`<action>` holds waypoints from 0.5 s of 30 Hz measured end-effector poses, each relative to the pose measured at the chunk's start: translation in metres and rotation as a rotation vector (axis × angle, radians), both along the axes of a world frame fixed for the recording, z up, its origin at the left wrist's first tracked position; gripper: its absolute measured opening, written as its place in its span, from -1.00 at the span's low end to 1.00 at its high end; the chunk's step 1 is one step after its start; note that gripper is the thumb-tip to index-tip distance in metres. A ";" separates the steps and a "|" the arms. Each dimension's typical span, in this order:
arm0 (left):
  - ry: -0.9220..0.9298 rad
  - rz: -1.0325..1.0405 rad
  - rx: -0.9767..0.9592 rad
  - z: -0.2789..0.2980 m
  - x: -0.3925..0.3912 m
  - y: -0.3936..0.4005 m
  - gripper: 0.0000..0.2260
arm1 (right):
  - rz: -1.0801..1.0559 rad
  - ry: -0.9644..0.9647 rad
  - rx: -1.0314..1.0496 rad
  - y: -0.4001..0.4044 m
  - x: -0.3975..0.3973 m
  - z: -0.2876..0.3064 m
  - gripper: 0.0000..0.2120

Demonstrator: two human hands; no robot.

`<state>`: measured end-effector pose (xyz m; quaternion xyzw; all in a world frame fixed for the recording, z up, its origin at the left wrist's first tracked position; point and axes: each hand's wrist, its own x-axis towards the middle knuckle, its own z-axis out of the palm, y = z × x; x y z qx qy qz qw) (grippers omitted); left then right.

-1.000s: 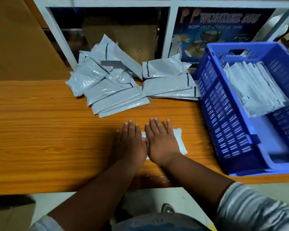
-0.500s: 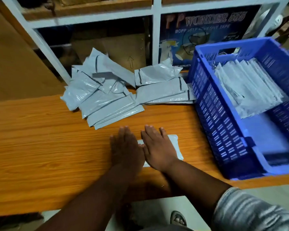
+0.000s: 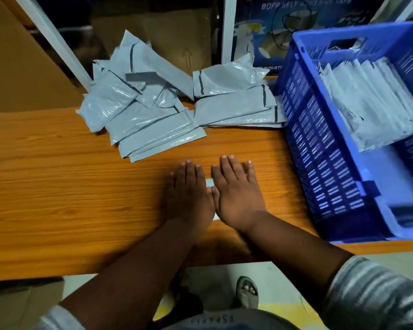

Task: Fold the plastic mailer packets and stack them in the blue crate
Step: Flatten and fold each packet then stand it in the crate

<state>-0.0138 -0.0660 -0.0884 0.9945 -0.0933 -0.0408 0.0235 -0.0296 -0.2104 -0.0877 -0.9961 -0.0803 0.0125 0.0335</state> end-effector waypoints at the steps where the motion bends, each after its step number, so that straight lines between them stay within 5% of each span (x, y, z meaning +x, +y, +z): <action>1: 0.008 0.001 0.012 -0.001 -0.001 0.000 -0.24 | -0.001 -0.009 0.030 -0.002 0.000 -0.002 -0.38; 11: 0.024 -0.128 0.077 0.012 0.000 -0.013 -0.31 | -0.084 0.005 0.597 -0.026 0.007 -0.001 -0.48; 15: -0.009 -0.224 0.050 -0.001 -0.014 -0.031 -0.36 | -0.025 0.015 0.387 -0.033 0.004 0.007 -0.54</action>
